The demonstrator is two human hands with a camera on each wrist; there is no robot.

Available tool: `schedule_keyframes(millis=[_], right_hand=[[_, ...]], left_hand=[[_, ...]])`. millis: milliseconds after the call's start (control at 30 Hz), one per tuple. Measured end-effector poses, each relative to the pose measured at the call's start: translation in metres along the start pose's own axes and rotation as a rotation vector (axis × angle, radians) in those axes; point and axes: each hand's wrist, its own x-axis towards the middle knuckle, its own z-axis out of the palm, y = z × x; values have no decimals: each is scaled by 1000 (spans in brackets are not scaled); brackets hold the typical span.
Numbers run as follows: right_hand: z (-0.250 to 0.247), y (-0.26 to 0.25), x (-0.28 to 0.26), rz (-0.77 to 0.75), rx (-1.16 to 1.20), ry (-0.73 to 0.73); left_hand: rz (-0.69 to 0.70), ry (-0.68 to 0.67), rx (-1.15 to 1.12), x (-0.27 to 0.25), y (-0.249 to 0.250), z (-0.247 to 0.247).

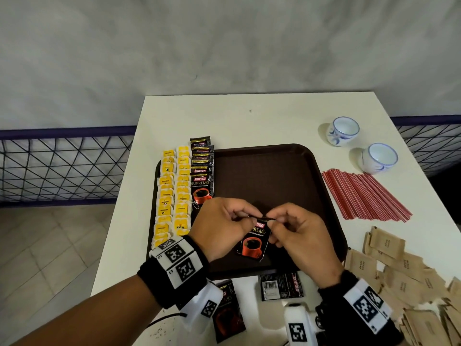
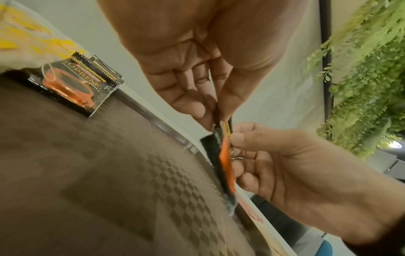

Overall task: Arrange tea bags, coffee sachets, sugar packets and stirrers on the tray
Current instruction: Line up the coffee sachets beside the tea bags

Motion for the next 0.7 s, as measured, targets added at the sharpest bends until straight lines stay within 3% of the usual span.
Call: schedule_keyframes(millis=[200, 367, 433, 600, 700], right_hand=[[4, 0, -1, -12, -82, -52], [-12, 8, -21, 92, -185, -20], [-27, 15, -36, 101, -323, -19], [-40, 32, -70, 131, -674, -221], [-38, 35, -78, 129, -770, -311]], left_hand=[[127, -141, 264, 3, -2, -7], [25, -209, 429, 28, -1, -45], [-15, -184, 445, 44, -5, -69], [-98, -108, 424, 74, -16, -101], [-115, -70, 433, 83, -22, -104]])
